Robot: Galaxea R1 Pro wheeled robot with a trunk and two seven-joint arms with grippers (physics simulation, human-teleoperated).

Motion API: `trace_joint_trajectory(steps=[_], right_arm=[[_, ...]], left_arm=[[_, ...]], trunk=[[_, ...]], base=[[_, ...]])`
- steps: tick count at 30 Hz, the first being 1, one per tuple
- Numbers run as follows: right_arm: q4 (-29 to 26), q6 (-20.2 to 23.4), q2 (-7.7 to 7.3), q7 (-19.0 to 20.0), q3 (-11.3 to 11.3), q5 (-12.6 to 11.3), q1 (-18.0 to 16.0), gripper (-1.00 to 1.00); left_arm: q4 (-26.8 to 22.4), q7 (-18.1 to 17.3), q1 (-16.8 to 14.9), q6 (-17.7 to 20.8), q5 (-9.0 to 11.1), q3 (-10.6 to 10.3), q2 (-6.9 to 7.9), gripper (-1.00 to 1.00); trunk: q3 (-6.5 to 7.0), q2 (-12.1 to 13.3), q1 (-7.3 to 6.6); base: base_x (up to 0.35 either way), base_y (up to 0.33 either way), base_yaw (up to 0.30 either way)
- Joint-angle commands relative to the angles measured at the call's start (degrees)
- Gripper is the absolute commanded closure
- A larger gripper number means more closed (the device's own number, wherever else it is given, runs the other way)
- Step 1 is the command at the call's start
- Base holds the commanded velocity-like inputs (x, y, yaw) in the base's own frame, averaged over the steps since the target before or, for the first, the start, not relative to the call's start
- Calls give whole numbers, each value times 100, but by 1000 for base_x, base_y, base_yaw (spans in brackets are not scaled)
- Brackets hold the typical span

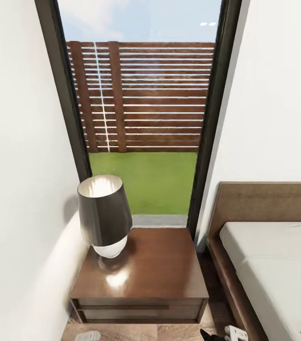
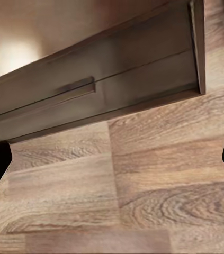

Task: In the bedroom, move the book from the bed onto either nightstand, and place the two sandals side by side next to the bed.

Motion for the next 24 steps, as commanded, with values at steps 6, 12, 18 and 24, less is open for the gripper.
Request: trace_joint_trajectory(steps=[6,12,18,24], right_arm=[[25,-29,0,40,48,-56,-11,-100],[25,-30,-2,39,48,-57,-13,-100],[25,-30,3,37,48,-57,-13,-100],[25,-27,1,42,48,-58,-15,-100]], left_arm=[[7,-17,-3,-20,-27,27,3,-100],[7,-17,-1,-23,-27,23,3,-100],[7,-17,0,-27,-27,22,3,-100],[7,-16,-5,-26,-27,22,3,-100]], trunk=[[-6,-3,3],[-6,-3,3],[-6,-3,3],[-6,-3,3]], base=[[302,160,0],[184,124,0],[58,13,0],[237,1,0]])
